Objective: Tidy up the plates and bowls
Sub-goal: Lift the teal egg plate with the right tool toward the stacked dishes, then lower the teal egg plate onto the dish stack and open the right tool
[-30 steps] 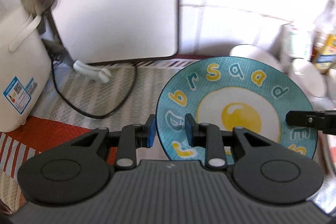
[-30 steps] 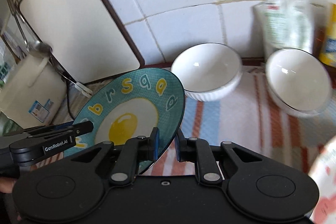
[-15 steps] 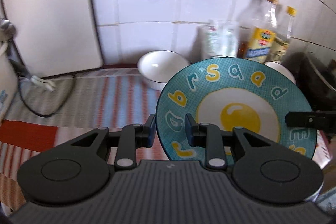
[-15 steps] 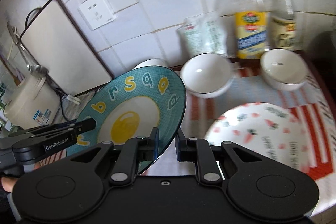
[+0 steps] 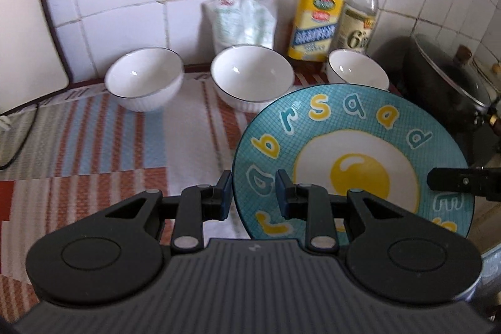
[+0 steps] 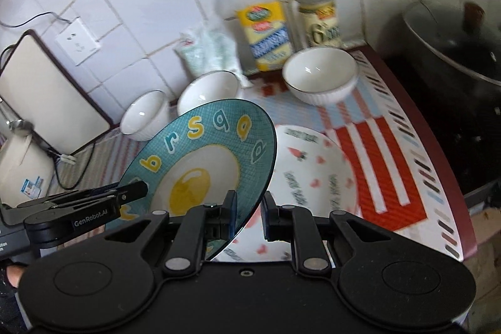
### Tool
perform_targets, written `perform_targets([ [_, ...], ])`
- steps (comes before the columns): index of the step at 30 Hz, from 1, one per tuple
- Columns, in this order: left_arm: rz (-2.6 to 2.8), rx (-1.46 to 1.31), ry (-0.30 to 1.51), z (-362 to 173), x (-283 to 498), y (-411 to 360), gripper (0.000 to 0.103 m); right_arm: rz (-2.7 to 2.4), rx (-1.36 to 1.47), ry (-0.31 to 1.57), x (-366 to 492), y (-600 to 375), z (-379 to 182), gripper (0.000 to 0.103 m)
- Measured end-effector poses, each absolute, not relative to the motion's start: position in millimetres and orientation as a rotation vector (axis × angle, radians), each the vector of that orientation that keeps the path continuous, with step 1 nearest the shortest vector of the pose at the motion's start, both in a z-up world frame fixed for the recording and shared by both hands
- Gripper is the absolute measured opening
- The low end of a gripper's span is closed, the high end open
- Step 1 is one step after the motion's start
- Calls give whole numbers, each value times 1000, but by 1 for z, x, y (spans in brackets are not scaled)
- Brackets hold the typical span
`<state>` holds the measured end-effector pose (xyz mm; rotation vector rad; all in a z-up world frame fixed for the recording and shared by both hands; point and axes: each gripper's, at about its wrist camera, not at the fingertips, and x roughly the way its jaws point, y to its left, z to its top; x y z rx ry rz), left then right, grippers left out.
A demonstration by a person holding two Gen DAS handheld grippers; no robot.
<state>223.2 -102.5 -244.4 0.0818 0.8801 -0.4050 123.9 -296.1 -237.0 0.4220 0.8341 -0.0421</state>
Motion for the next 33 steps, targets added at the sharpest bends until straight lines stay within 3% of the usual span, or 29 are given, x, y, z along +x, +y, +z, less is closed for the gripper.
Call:
perform_targets([
  [18,-444,181,958,-292,244,-157,27,-99,533,935,127,-338,-296,21],
  [25,-446,192,999,-300,247,-162,27,-115,462,973,138,-338,-302,22],
  [33,-435,209,1037,-303,248,-167,26,-144,322,987,148,-328,-298,30],
])
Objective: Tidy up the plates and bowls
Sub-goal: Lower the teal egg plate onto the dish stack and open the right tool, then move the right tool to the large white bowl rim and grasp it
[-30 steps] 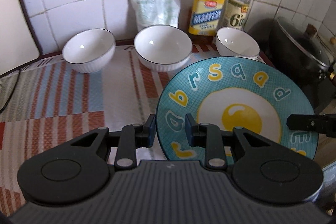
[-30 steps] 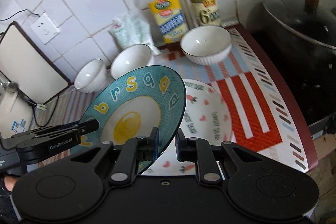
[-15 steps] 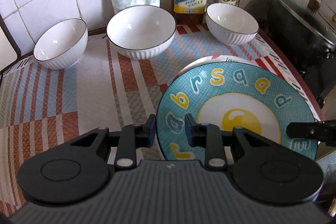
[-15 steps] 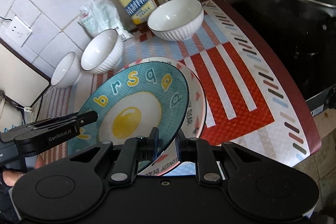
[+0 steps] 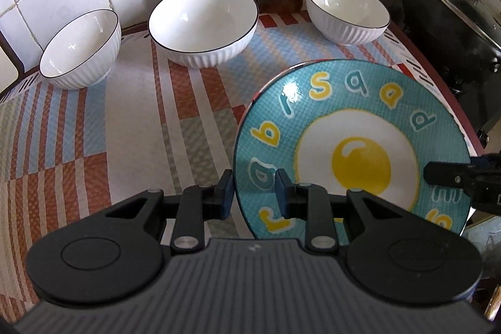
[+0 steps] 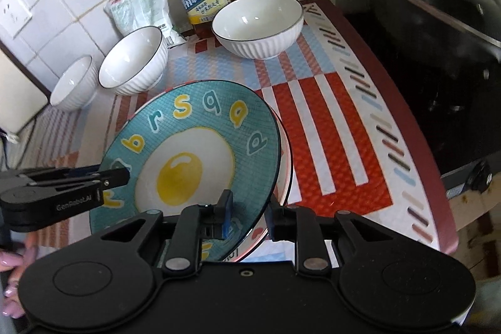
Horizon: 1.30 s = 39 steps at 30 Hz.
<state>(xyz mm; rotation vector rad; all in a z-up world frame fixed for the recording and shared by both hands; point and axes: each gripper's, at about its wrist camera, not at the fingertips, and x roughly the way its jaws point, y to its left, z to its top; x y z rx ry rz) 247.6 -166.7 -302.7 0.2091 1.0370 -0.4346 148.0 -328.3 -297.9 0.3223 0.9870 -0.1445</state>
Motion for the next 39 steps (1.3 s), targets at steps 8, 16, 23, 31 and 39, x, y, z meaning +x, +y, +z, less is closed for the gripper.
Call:
perform_targets([
  [8,-410,230,1062,-302,248,-171,26,-163,185,977,154,-312,-300,45],
  [16,-394,227,1080,-302,249,-172,26,-237,82,998,153,-296,-305,48],
  [23,-393,217,1077,-301,245,-171,26,-236,43,985,145,-288,-316,49],
  [31,-411,205,1068,-277,228,-163,27,-198,33,875,125,-278,-292,49],
  [39,-404,213,1062,-229,203,-150,41,-86,161,792,93,-275,-246,51],
])
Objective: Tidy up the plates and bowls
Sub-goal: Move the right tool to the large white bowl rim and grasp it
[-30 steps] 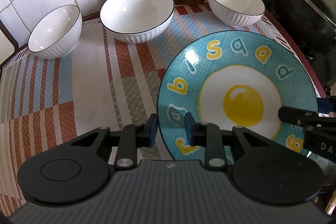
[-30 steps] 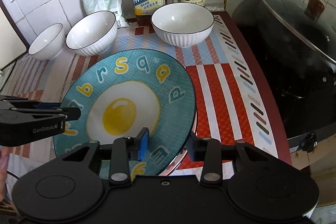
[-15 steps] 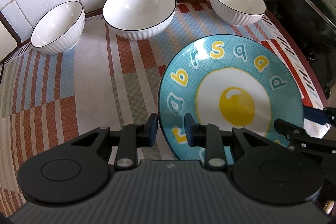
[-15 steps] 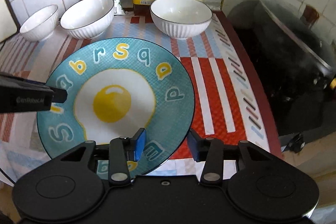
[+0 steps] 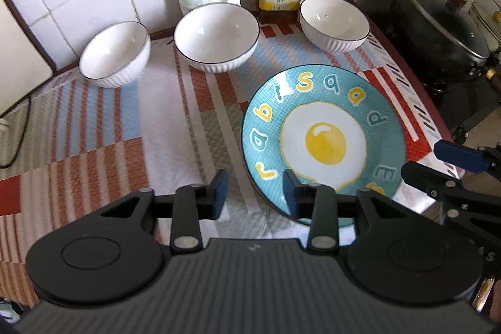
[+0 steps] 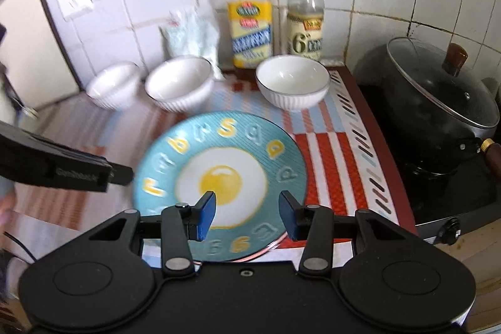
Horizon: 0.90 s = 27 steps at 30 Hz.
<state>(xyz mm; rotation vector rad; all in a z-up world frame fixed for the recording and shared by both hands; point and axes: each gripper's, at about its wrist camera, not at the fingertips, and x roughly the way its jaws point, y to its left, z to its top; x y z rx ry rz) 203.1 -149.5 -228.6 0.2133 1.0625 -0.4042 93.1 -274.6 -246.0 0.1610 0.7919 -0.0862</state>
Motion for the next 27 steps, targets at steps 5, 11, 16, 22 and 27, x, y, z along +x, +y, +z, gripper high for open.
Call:
perform_targets([
  [5,-396,230,1029,-194,185,-138,45,-34,172,741,76,-271,-214,58],
  [11,-376,231,993,-162,168,-119,54,21,174,707,67,-268,-189,67],
  [16,-332,197,978,-146,159,-96,66,77,125,682,66,-255,-175,70],
  [22,-266,103,964,-130,165,-56,76,177,90,630,76,-235,-161,71],
  [27,-215,88,915,-122,179,-32,80,240,76,602,102,-218,-157,71],
])
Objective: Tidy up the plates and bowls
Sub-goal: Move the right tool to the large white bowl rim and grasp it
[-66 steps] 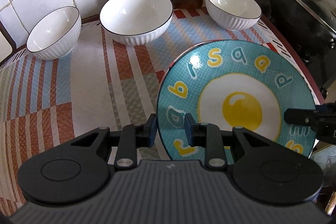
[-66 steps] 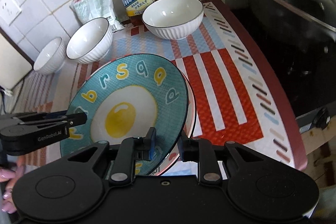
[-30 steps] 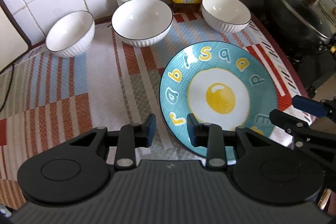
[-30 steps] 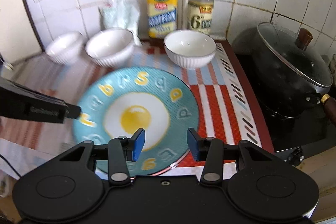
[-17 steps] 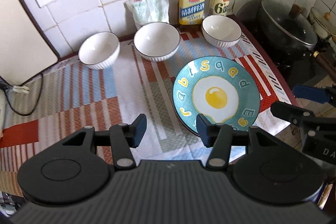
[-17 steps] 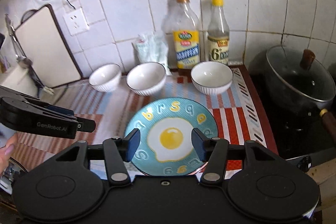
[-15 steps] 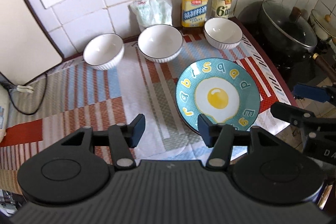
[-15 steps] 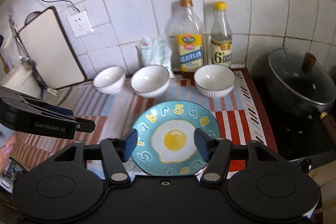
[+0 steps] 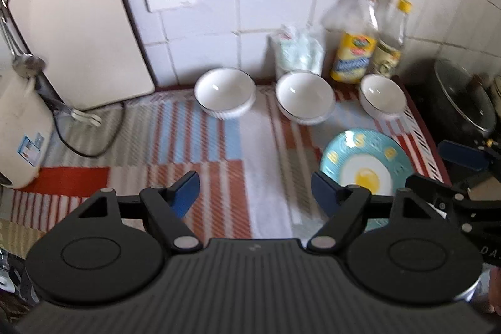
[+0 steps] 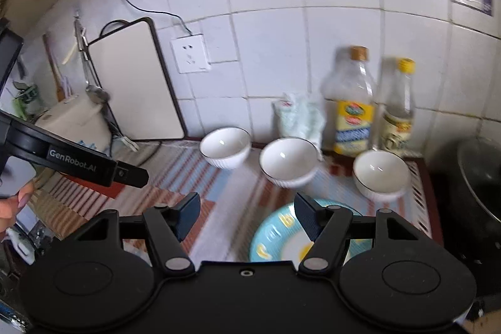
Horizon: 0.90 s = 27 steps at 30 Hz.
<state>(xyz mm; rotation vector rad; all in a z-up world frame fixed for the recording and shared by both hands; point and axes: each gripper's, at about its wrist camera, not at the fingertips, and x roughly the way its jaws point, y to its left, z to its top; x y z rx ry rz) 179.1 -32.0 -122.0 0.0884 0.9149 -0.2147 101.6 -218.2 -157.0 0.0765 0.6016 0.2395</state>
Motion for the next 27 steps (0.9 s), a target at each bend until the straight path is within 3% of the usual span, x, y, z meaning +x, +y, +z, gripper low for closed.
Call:
perform_targets([
  [14,-163,20,817,-168,277,17,81,220,72,592,202,-156,-204,71],
  [21,-218,33,838,-231,335,29,77,178,242,599,269,-140,-264,71],
  [27,-234,-39,886,-270,389,42,68,119,336,653,314,-134,-301,69],
])
